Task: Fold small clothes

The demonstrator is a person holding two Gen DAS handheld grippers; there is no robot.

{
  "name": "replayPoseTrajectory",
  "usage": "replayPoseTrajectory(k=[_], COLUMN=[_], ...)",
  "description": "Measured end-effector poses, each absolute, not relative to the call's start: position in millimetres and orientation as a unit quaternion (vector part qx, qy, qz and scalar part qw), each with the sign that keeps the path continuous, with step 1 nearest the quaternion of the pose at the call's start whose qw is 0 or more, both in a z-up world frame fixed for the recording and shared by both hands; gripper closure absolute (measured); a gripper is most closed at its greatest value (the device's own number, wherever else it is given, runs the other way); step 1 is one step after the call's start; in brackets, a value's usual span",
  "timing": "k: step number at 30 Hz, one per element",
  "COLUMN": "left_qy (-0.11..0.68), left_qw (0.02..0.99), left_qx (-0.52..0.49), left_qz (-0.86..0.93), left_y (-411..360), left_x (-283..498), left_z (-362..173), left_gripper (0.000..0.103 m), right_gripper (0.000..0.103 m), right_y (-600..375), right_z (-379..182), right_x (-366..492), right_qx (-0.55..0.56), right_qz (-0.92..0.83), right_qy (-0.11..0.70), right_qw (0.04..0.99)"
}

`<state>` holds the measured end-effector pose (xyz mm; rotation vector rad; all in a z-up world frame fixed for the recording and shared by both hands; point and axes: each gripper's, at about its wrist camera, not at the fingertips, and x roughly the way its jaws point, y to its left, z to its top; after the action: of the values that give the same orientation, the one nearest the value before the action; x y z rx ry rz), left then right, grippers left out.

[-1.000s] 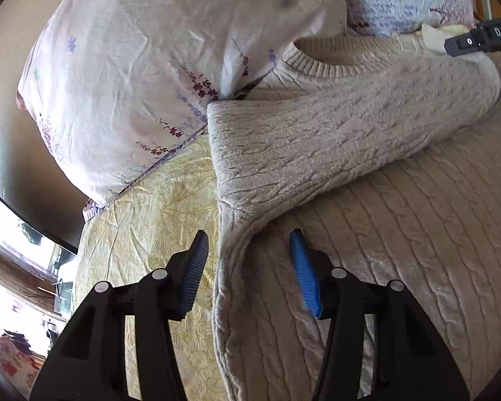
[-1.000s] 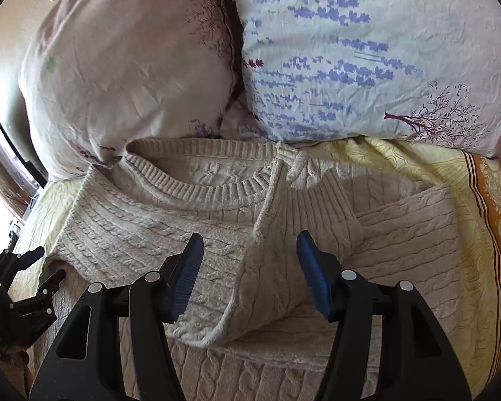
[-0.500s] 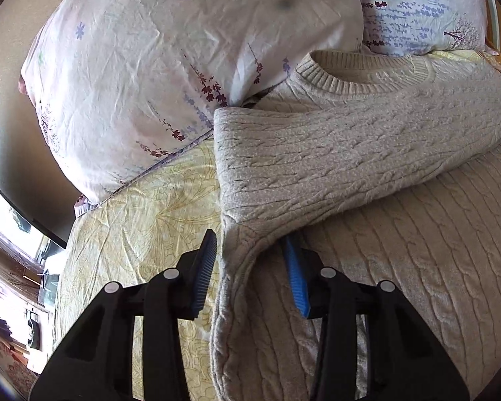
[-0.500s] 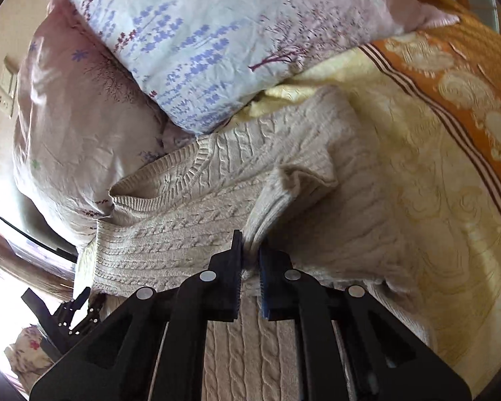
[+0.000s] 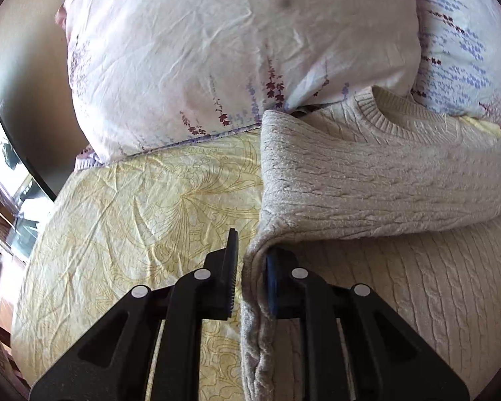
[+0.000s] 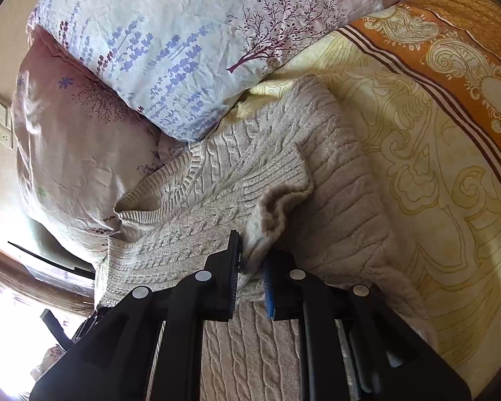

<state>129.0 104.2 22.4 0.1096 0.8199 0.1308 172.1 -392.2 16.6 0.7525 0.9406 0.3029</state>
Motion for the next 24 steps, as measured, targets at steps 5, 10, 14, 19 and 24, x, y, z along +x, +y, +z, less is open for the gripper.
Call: replayPoseTrajectory(k=[5,10,14,19,24], left_qy=[0.406,0.411,0.406,0.405,0.404], left_qw=[0.904,0.869,0.848,0.861,0.866], left_qx=[-0.126,-0.274,-0.341,-0.308,-0.294], left_qz=[0.04,0.032,0.022,0.013,-0.011], left_y=[142.1,170.3,180.4,175.0,185.1], left_x=[128.8,123.2,121.1,111.3,84.1], left_z=[18.8,0.8,-4.5,-0.3,9.9], left_gripper=[0.087,0.087,0.085,0.073,0.045], right_gripper=[0.086,0.091,0.092,0.09,0.065], right_y=[-386.4,-370.5,-381.0,-389.1,-424.4], right_z=[15.7,25.8,17.5,26.0,39.5], right_x=[174.3,169.9,169.2,152.8,122.4], right_qx=[0.328,0.266,0.279,0.262,0.264], right_qz=[0.146,0.165,0.124,0.096,0.093], right_qy=[0.443,0.42,0.433,0.427,0.402], right_qw=[0.822,0.852,0.848,0.86,0.871])
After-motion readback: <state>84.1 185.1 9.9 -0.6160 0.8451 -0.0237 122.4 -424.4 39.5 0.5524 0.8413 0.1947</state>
